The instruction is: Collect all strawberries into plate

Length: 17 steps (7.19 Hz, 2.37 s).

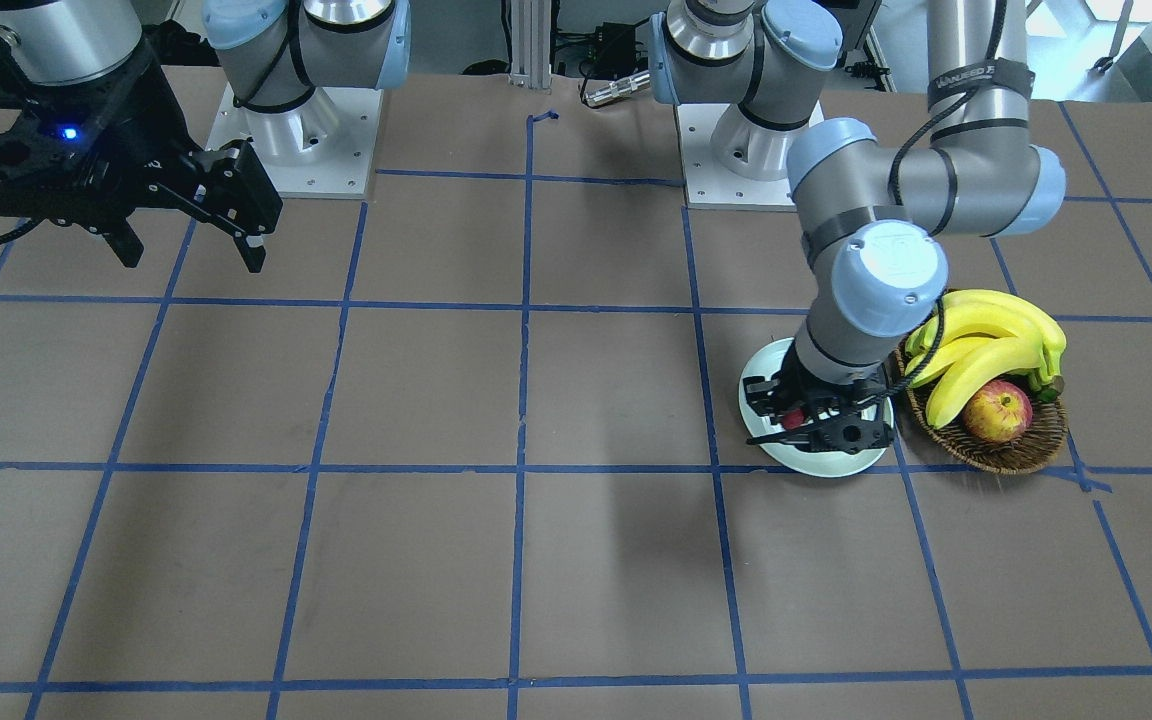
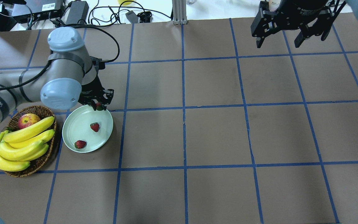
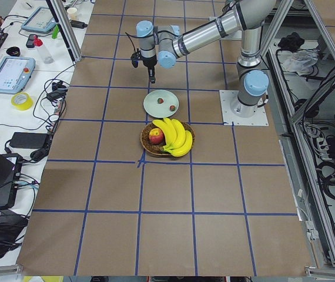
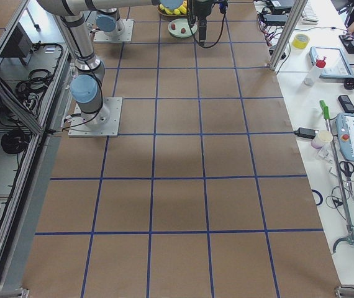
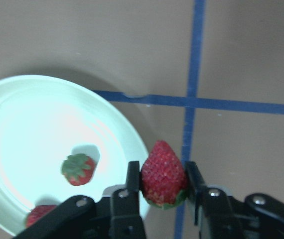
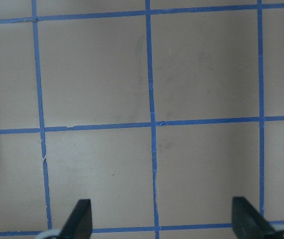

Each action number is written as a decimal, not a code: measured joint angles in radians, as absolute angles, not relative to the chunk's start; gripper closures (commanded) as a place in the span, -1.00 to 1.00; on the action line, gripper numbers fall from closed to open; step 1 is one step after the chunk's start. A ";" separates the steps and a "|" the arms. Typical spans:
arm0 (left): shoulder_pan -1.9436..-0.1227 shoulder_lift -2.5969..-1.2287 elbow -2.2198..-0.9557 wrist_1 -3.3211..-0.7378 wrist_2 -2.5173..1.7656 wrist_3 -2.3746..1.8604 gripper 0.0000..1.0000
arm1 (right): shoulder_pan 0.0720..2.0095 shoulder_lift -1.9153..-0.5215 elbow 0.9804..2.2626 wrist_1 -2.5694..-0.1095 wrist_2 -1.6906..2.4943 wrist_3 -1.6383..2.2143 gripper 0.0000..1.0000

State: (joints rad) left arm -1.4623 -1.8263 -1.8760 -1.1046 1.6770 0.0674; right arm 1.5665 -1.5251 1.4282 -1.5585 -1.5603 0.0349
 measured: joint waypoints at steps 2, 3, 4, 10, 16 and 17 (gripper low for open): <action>-1.330 -1.831 -1.908 -1.097 1.654 0.256 0.92 | 1.567 -1.525 1.428 -1.559 -1.561 0.035 -1.00; -1.294 -1.842 -1.922 -1.087 1.639 0.302 0.87 | 1.568 -1.525 1.429 -1.560 -1.561 0.035 -1.00; -1.281 -1.851 -1.943 -1.076 1.634 0.318 0.51 | 1.568 -1.525 1.430 -1.561 -1.562 0.035 -1.00; -1.287 -1.845 -1.970 -1.062 1.630 0.316 -1.00 | 1.569 -1.525 1.434 -1.559 -1.560 0.034 -1.00; -1.635 -1.660 -1.538 -1.486 1.625 0.005 -1.00 | 1.569 -1.525 1.434 -1.561 -1.560 0.033 -1.00; -1.657 -1.613 -1.523 -1.492 1.620 -0.019 -1.00 | 1.569 -1.525 1.434 -1.561 -1.560 0.033 -1.00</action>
State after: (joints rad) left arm -1.6573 -1.6129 -1.5234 -1.4915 1.6197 -0.0189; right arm 1.5693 -1.5248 1.4343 -1.5613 -1.5604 0.0328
